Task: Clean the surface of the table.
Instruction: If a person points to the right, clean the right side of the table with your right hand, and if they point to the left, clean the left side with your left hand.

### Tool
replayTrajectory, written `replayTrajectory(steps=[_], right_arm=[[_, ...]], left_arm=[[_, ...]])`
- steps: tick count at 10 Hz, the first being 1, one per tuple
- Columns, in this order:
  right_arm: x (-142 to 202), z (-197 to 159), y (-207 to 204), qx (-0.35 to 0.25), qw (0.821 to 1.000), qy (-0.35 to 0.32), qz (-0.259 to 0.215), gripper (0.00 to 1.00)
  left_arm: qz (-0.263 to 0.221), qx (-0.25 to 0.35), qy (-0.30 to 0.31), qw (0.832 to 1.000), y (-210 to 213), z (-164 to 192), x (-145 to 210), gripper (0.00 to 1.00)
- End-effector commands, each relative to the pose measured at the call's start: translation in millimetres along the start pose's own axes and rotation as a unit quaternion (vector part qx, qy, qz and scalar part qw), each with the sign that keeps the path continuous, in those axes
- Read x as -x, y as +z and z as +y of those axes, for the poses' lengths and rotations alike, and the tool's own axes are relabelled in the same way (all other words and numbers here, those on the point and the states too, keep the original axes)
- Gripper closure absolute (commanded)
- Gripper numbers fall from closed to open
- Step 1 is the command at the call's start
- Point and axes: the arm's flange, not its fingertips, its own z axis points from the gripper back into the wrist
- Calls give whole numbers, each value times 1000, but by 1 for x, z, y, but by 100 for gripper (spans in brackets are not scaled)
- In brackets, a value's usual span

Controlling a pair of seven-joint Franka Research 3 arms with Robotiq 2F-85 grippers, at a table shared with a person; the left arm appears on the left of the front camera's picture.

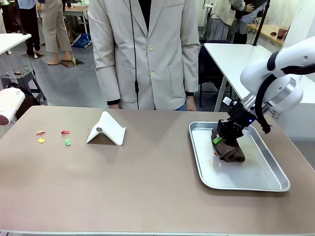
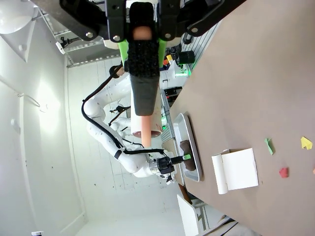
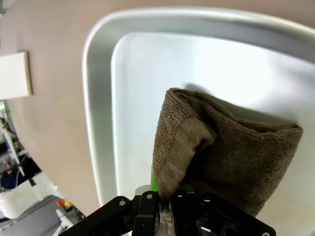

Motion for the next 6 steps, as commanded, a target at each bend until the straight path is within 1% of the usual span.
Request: replayTrajectory(steps=[1,4,6], right_arm=[[-2,16,-14,-28,999,37,27,100],[2,37,-37,-30,994,73,70,100],[4,43,-47,-4,993,80,87,100]], left_arm=[[2,4,-6,1000,8,-10,5,100],[2,4,-6,1000,8,-10,5,100],[2,4,-6,1000,8,-10,5,100]])
